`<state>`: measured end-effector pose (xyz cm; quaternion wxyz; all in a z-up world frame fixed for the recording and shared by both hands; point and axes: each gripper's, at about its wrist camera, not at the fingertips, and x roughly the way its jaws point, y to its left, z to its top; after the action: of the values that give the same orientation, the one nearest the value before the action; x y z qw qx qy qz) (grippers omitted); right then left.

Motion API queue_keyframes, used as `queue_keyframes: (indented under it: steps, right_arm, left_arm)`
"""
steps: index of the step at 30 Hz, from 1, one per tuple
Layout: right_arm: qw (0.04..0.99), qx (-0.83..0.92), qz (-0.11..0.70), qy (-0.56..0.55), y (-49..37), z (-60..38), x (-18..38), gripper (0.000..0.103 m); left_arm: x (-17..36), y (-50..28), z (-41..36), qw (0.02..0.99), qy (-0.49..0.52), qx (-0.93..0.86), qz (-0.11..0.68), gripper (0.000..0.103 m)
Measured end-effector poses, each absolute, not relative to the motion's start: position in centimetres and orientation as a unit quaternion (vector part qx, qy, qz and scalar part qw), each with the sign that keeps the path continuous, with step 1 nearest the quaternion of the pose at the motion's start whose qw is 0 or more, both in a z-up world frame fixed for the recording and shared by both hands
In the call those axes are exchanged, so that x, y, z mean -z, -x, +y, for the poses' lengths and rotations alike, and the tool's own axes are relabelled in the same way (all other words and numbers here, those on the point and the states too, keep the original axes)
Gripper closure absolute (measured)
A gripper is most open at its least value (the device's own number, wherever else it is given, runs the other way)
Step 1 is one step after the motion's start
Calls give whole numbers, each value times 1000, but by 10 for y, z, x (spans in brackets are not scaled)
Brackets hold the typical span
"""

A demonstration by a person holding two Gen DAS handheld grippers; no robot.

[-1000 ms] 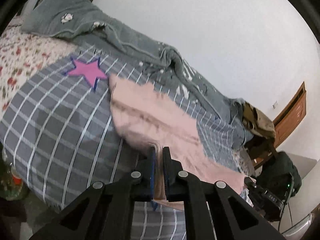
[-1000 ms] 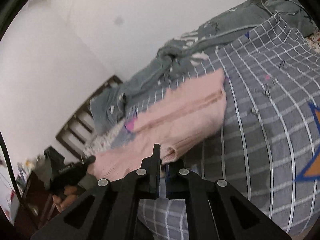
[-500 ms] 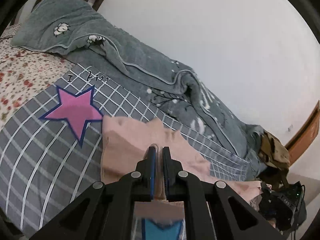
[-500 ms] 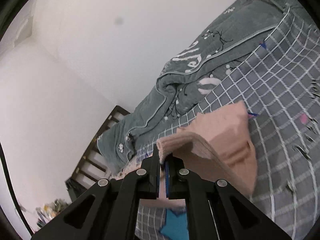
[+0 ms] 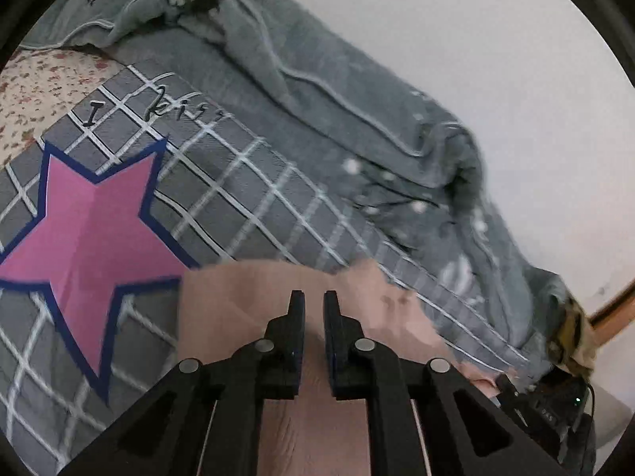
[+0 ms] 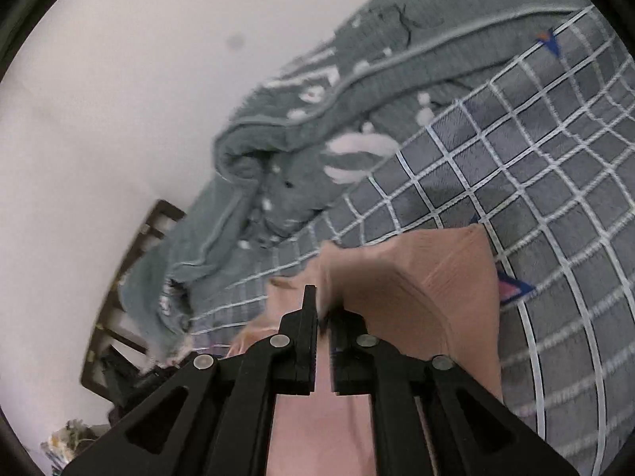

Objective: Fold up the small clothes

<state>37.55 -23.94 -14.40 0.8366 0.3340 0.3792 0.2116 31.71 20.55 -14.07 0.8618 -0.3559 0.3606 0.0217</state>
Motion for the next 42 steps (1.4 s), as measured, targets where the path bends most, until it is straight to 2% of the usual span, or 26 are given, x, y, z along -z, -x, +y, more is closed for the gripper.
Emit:
queue_keyframes:
  steps: [1, 2, 4, 14, 18, 19, 20, 21, 22, 23, 24, 26, 27, 29, 31, 34, 36, 37, 38, 39, 40, 41, 42]
  right_arm:
    - [839, -198, 388, -326, -383, -238, 148, 85]
    - [842, -192, 390, -320, -387, -237, 151, 72]
    - [851, -194, 384, -302, -389, -236, 152, 63]
    - [893, -137, 406, -138, -372, -234, 164, 63]
    - [892, -120, 425, -101, -385, -226, 175, 63]
    - [891, -121, 428, -94, -388, -223, 177, 63]
    - [890, -121, 432, -86, -391, -219, 180, 63]
    - [889, -119, 436, -72, -394, -214, 183, 65]
    - [888, -119, 439, -63, -396, -210, 185, 74]
    - [888, -121, 441, -51, -398, -205, 188, 89]
    - [886, -129, 443, -40, -400, -200, 190, 94]
    - [889, -133, 438, -11, -400, -191, 190, 97]
    - [894, -139, 426, -10, -397, -191, 187, 97]
    - [907, -163, 387, -38, -388, -197, 174, 98]
    - [916, -168, 361, -55, -384, -203, 166, 98]
    - [892, -137, 428, -49, -405, -201, 193, 98]
    - [889, -142, 429, -71, -406, -207, 197, 97]
    - [891, -145, 423, -79, -402, -211, 192, 92]
    - [894, -145, 416, -80, -397, -214, 185, 82]
    - [898, -143, 409, -77, -390, -217, 179, 74]
    - [902, -142, 400, -74, -382, -221, 172, 63]
    - [905, -143, 394, -71, -374, -224, 168, 61]
    - [908, -146, 386, -68, -361, -229, 162, 61]
  left_arm:
    - [143, -320, 208, 861, 355, -26, 363, 76]
    - [145, -322, 211, 861, 353, -31, 364, 58]
    - [146, -320, 213, 868, 346, -32, 355, 43]
    - [150, -319, 190, 887, 265, 0, 379, 43]
    - [155, -338, 175, 887, 220, -17, 404, 46]
    - [157, -341, 173, 887, 216, -20, 407, 53]
    - [160, -345, 172, 886, 211, -23, 412, 65]
    - [163, -347, 171, 884, 205, -29, 418, 70]
    - [167, -351, 171, 883, 199, -37, 424, 80]
    - [170, -352, 171, 882, 193, -41, 428, 89]
    - [174, -354, 172, 881, 186, -44, 432, 90]
    - [175, -354, 177, 882, 190, -35, 429, 93]
    - [172, -349, 182, 887, 203, -33, 413, 97]
    - [163, -340, 191, 898, 221, -29, 378, 97]
    - [164, -341, 193, 898, 213, -42, 382, 96]
    - [182, -348, 189, 889, 192, -63, 410, 96]
    - [179, -346, 186, 893, 186, -68, 403, 92]
    - [176, -343, 186, 896, 185, -66, 399, 85]
    - [173, -341, 186, 897, 183, -68, 397, 71]
    - [170, -337, 187, 897, 181, -72, 397, 63]
    - [167, -333, 188, 898, 180, -71, 394, 50]
    - [163, -327, 189, 901, 183, -63, 388, 41]
    - [159, -319, 190, 904, 185, -56, 382, 39]
